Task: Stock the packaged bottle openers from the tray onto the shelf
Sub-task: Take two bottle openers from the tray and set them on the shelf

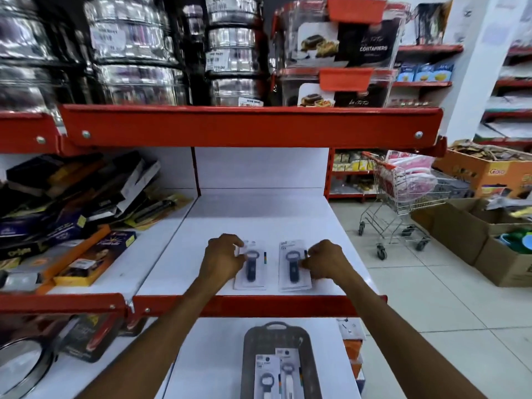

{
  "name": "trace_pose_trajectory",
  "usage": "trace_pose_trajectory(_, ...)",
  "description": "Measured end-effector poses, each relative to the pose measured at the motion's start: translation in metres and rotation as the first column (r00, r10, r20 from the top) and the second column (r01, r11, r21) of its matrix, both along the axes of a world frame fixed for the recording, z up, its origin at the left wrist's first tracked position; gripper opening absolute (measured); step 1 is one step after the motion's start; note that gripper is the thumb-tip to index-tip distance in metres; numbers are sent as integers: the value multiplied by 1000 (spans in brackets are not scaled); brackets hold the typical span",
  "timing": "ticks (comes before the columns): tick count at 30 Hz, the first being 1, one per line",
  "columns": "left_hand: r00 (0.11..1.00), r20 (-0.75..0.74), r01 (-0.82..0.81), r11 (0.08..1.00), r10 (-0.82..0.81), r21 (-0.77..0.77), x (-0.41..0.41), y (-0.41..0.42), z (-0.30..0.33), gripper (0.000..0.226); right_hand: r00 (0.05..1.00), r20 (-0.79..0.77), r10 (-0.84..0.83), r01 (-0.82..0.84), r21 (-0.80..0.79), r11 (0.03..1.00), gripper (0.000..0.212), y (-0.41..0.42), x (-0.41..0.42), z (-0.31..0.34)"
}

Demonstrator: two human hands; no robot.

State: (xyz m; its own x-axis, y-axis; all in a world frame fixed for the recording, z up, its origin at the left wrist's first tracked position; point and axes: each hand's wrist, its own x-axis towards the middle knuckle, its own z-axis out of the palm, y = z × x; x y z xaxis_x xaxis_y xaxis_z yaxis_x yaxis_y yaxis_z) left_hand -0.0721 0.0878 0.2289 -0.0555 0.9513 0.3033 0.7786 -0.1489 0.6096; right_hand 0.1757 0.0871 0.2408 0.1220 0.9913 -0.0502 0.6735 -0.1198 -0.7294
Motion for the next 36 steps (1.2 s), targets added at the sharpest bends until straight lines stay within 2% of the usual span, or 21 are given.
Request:
trace_pose_trajectory(2,994,-93,62,998,-60,22,-3,0,3,29,987,161,22,-39,107,993,27,-1,1,-4)
trace_pose_trajectory(3,983,-137,121,993,-118,12,-4,2,6,32,974,225,30,-71,178,981,36,-2,0,-4)
trace_pose_trajectory(5,955,-182,225,972,-234,-68,-2,8,11,42,957,271,106,-178,259,949,46,-2,-4,-1)
trace_pose_trajectory(8,903,-235,290,915,-358,-282,0,15,8,57,902,344,259,-315,115,942,53,0,-14,-6)
trace_pose_trajectory(11,879,-228,319,873,-418,-370,1,14,-3,55,836,428,343,-387,16,922,45,-2,-21,-18)
trace_pose_trajectory(14,884,-205,338,878,-420,-340,-3,7,-7,55,835,401,376,-431,53,901,44,-6,-21,-21)
trace_pose_trajectory(21,871,-224,375,887,-437,-271,-4,-8,-1,52,790,490,370,-478,113,871,44,-10,-22,-24)
trace_pose_trajectory(26,882,-226,352,896,-415,-270,-6,-12,-4,61,803,476,359,-462,117,879,48,-11,-23,-25)
trace_pose_trajectory(36,878,-254,348,905,-406,-247,-2,-12,-4,59,809,482,335,-436,111,893,48,-7,-25,-28)
